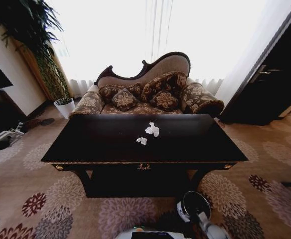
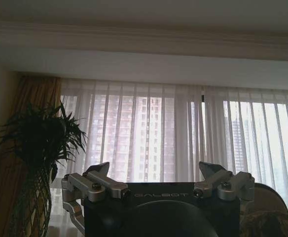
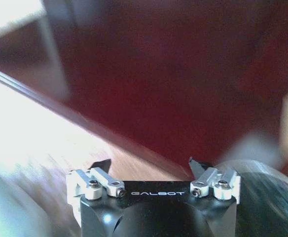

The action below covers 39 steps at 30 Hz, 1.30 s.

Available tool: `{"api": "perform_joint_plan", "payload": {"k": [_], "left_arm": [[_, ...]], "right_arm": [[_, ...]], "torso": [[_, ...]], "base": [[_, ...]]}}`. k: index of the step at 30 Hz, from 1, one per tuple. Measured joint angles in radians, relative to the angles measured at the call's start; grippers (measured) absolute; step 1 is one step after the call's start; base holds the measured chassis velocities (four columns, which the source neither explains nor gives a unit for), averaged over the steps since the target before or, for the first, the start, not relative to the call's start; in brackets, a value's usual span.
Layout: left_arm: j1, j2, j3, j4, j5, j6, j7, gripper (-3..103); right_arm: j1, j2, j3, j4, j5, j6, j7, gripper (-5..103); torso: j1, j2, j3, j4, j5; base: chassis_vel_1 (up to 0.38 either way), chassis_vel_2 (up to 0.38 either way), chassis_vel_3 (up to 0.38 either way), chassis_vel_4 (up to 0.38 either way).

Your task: Move to the front of the table and place the trash on the table into the trash bin.

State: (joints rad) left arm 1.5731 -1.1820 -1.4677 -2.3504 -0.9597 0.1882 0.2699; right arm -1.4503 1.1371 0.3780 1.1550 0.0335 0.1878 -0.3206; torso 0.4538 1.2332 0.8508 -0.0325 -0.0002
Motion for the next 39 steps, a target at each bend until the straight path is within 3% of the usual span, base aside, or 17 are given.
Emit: {"api": "perform_joint_plan", "payload": {"k": [2, 5, 6, 7, 11, 15, 17, 23, 31, 39], "left_arm": [[-0.002, -0.003, 0.006, -0.002, 0.001, 0.000, 0.000, 100], [-0.007, -0.012, 0.023, -0.007, 0.004, 0.000, 0.000, 100], [-0.013, -0.017, 0.037, -0.008, 0.006, 0.000, 0.000, 100], [-0.013, -0.017, 0.037, -0.008, 0.006, 0.000, 0.000, 100], [-0.016, -0.022, 0.060, -0.008, 0.022, -0.002, 0.000, 100], [-0.018, -0.023, 0.064, -0.009, 0.022, -0.003, 0.001, 100], [-0.018, -0.026, 0.070, -0.009, 0.023, -0.004, 0.001, 100], [-0.019, -0.027, 0.074, -0.009, 0.025, -0.004, 0.001, 100], [-0.016, -0.025, 0.064, -0.009, 0.025, -0.005, 0.001, 100], [-0.010, -0.035, 0.055, -0.013, 0.023, -0.006, 0.001, 100]], "right_arm": [[-0.032, 0.009, 0.000, 0.052, 0.008, 0.016, -0.029, 95], [-0.103, 0.021, 0.009, 0.151, 0.018, 0.063, -0.155, 100], [-0.136, 0.028, 0.016, 0.190, 0.036, 0.097, -0.235, 100], [-0.136, 0.028, 0.016, 0.190, 0.036, 0.097, -0.235, 100], [-0.197, 0.061, 0.033, 0.281, 0.136, 0.145, -0.385, 100], [-0.234, 0.087, 0.060, 0.369, 0.208, 0.164, -0.465, 100], [-0.264, 0.099, 0.076, 0.461, 0.288, 0.164, -0.496, 100], [-0.296, 0.113, 0.095, 0.629, 0.399, 0.153, -0.498, 100], [-0.328, 0.128, 0.137, 0.823, 0.452, 0.117, -0.466, 100], [-0.306, 0.103, 0.287, 1.064, 0.488, 0.020, -0.387, 100]], "torso": [[0.000, 0.000, 0.000, 0.0003, 0.0000], [0.000, 0.000, 0.000, 0.0000, -0.0001], [0.000, 0.000, 0.000, -0.0001, -0.0005], [0.000, 0.000, 0.000, -0.0001, -0.0005], [0.000, 0.000, 0.000, -0.0001, 0.0000], [0.000, 0.000, 0.000, 0.0000, -0.0001], [0.000, 0.000, 0.000, 0.0000, -0.0003], [0.000, 0.000, 0.000, 0.0001, -0.0002], [0.000, 0.000, 0.000, 0.0001, 0.0000], [0.000, 0.000, 0.000, 0.0001, -0.0001]], "base": [[0.000, 0.000, 0.000, 0.000], [0.000, 0.000, 0.000, 0.000], [0.000, 0.000, 0.000, 0.000], [0.000, 0.000, 0.000, 0.000], [0.000, 0.000, 0.000, 0.000], [0.000, 0.000, 0.000, 0.000], [0.000, 0.000, 0.000, 0.000], [0.000, 0.000, 0.000, 0.000], [0.000, 0.000, 0.000, 0.000], [0.000, 0.000, 0.000, 0.000]]}}
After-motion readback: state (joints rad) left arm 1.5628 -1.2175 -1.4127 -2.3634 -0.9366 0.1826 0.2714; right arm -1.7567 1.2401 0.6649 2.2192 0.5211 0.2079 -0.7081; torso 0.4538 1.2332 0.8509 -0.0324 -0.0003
